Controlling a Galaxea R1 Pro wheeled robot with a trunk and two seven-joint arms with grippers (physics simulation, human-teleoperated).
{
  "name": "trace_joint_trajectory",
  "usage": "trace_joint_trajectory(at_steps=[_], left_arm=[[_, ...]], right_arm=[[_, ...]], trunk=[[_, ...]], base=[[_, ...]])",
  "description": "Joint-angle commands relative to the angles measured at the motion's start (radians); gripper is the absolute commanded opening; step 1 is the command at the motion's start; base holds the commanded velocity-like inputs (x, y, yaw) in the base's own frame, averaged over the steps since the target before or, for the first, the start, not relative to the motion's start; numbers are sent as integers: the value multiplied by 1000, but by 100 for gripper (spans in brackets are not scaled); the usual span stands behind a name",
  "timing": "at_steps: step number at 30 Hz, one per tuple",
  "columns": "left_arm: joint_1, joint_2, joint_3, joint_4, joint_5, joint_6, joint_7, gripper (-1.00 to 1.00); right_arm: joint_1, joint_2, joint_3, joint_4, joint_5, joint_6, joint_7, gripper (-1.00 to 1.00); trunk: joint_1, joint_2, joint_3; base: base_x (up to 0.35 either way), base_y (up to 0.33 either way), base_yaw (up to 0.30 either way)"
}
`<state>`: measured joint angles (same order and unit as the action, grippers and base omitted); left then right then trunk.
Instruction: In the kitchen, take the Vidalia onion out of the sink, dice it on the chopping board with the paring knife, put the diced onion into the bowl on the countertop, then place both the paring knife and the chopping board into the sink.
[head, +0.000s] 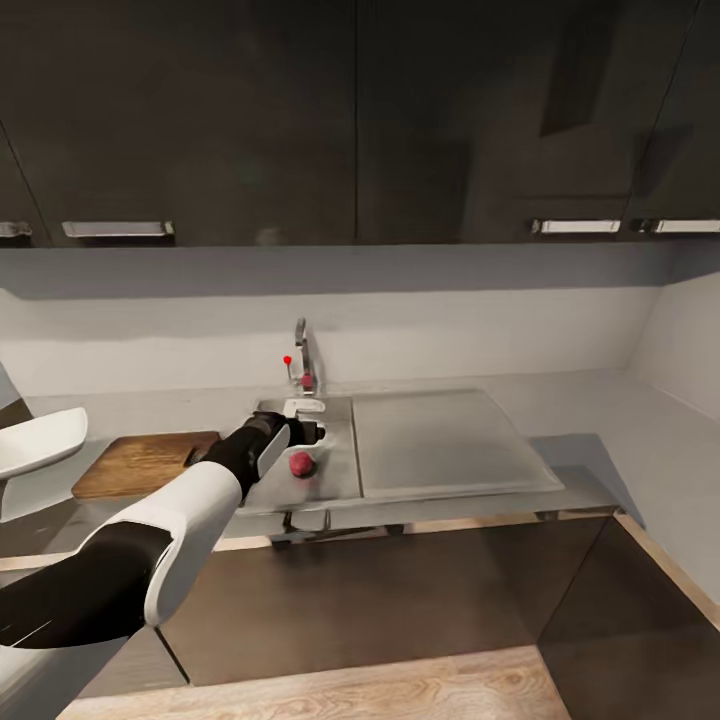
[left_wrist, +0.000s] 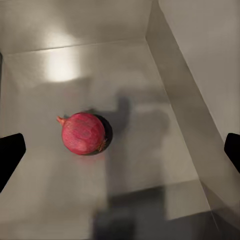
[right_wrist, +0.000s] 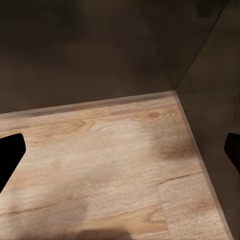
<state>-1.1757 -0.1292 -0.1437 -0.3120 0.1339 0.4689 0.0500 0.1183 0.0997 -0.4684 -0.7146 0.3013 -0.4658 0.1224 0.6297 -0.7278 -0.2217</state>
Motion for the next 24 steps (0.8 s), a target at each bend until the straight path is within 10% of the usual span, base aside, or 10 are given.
trace_joint_trajectory(at_steps=[1, 24], left_arm=[[-1, 1, -8, -1, 10, 4, 5, 100], [1, 9, -7, 50, 10, -2, 8, 100]], right_arm=[[0, 2, -7, -2, 4, -2, 10, 100], [0, 2, -7, 0, 4, -2, 10, 100]], trunk=[[0, -1, -3], [0, -1, -40]], base=[[113, -53, 0], [21, -4, 0]])
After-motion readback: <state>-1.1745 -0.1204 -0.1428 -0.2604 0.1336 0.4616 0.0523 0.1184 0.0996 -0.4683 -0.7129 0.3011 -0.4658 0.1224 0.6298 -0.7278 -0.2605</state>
